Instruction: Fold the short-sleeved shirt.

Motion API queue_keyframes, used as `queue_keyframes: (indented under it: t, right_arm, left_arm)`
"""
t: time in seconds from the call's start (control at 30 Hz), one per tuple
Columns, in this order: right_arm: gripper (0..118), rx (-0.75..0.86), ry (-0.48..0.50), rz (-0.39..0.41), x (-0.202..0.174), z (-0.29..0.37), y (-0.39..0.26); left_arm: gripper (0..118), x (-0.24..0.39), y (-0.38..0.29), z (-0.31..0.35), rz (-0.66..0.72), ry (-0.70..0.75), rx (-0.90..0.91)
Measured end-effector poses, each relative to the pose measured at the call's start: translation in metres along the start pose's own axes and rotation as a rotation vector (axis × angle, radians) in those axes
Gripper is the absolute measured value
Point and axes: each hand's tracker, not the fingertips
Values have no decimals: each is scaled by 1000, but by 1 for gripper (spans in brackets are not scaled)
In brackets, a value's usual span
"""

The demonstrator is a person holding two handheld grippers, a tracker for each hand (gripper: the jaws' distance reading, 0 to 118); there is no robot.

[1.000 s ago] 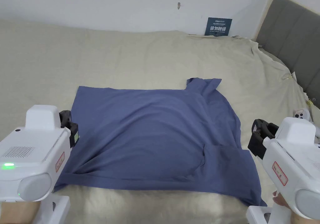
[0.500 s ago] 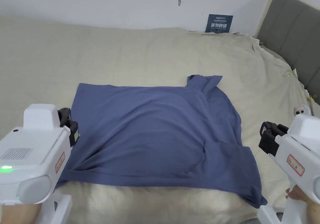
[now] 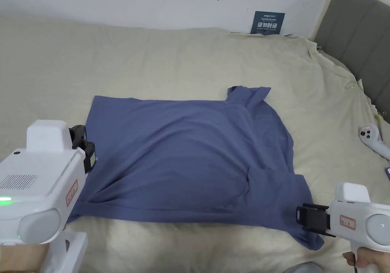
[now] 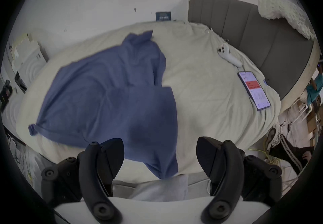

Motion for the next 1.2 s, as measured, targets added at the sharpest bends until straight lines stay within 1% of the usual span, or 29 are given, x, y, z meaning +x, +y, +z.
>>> queue_keyframes:
  t: [0.07,0.2,0.23,0.27,0.3,0.33,0.37,0.4,0.43,0.47,0.5,0.53,0.57,0.6,0.63,0.7,0.73,0.83,0.9,0.97,1.1,1.2]
  right_arm:
    - [89,-56,-9,31,-2,-11,-6]
    - [88,-86,-41,55,0,-35,-18]
    - [87,-96,-43,49,0,-39,-19]
    - [83,-104,-36,42,4,-43,-21]
    - [64,-99,-20,32,4,-45,-22]
    - [43,-91,5,22,4,-46,-22]
    - [26,-81,44,20,3,-46,-21]
    - [11,-74,60,23,2,-45,-21]
    - [10,-75,52,40,-2,-45,-20]
    - [9,-69,34,81,-6,-44,-19]
    - [9,-67,21,125,-8,-44,-18]
    - [9,-63,24,143,-10,-42,-20]
    - [9,-64,31,123,-10,-40,-19]
    - [9,-62,41,116,-8,-38,-18]
    - [9,-58,57,97,-5,-36,-16]
    - [9,-46,63,82,2,-32,-14]
    - [9,-38,65,80,3,-29,-12]
    - [9,-17,84,66,6,-17,-5]
    - [9,-4,96,55,8,-12,0]
    - [9,11,104,47,7,-6,5]
    - [9,29,107,43,5,-2,12]
    - [9,29,105,44,3,-3,13]
  left_arm:
    - [0,1,-2,0,-7,2,-5]
    - [0,1,-5,-2,-3,1,-19]
    - [0,2,-5,-2,-2,1,-23]
    - [0,2,-6,-3,-2,1,-28]
    - [0,2,-7,-3,-4,1,-33]
    - [0,2,-8,-4,-6,1,-38]
    - [0,2,-8,-4,-7,0,-43]
    - [0,1,-8,-5,-3,-3,-52]
    - [0,-1,-7,-7,4,-6,-72]
    - [1,-3,-7,-8,9,1,-82]
    - [8,-5,-7,-9,16,9,-90]
    - [17,-8,-6,-10,26,12,-109]
    - [31,-12,-4,-11,36,19,-125]
    - [59,-17,-3,-12,49,24,-133]
    - [78,-23,-2,-13,62,24,-159]
    - [111,-35,1,-16,73,30,-205]
    - [118,-41,2,-18,70,45,-228]
    - [118,-61,-1,-23,36,66,-307]
    - [118,-74,-9,-30,29,91,-399]
    - [118,-85,-20,-37,-9,99,-494]
    - [118,-92,-50,-47,-65,59,-668]
    - [118,-88,-69,-51,-106,27,-710]
